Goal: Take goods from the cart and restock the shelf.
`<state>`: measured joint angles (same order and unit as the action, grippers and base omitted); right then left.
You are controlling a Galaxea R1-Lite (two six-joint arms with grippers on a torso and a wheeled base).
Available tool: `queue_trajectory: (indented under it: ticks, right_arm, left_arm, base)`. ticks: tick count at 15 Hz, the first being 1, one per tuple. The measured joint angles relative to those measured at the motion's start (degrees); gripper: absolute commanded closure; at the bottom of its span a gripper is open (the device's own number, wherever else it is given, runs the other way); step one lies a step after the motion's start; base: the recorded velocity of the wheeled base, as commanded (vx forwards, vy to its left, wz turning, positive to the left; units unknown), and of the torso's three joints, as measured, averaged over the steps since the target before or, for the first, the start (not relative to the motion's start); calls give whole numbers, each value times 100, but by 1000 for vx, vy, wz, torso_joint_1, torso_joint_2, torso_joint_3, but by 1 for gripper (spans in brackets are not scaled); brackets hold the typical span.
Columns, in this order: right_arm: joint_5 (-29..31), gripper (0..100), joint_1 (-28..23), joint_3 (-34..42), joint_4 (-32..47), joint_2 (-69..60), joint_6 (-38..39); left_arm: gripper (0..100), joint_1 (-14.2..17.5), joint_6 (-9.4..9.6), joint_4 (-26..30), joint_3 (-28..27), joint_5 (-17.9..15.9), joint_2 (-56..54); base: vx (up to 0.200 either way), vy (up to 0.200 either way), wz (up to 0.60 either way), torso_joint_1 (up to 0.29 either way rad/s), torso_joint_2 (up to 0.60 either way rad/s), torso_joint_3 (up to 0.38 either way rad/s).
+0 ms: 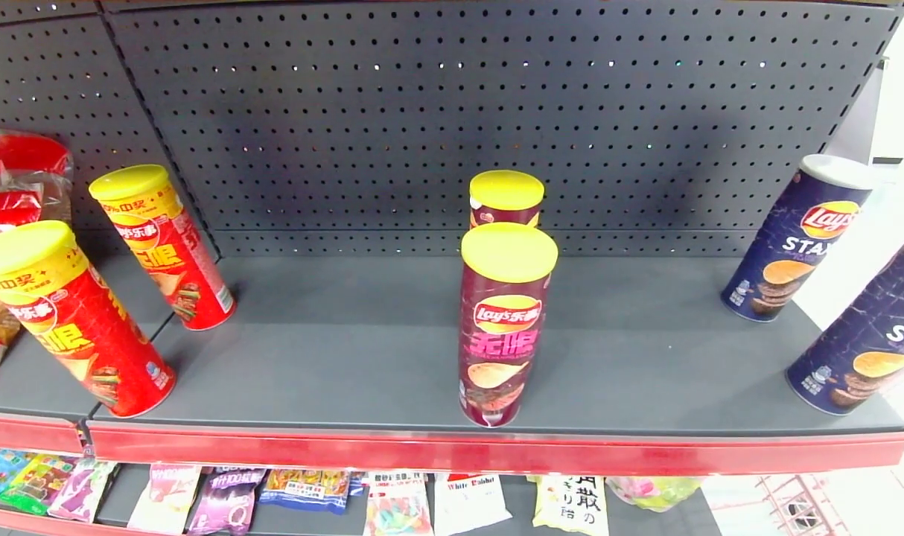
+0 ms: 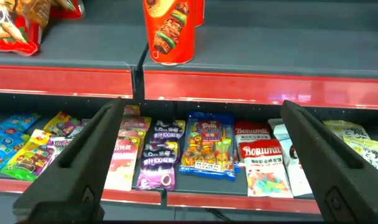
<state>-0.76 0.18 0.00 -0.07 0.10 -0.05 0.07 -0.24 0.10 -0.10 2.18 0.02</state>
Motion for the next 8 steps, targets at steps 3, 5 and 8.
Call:
queue_trajectory:
  ticks: [3,5,8]
  right_arm:
    - [0,0,0,0,0,0,0]
    - [0,0,-2,0,0,0,5]
    - [16,0,-5,0,0,0,16]
  left_arm:
    - [0,0,0,0,0,0,0]
    - [0,0,0,0,0,0,0]
    - [0,0,2,0,0,0,-2]
  base:
    - [0,0,0,0,0,0]
    - [0,0,0,0,0,0]
    - [0,0,0,0,0,0]
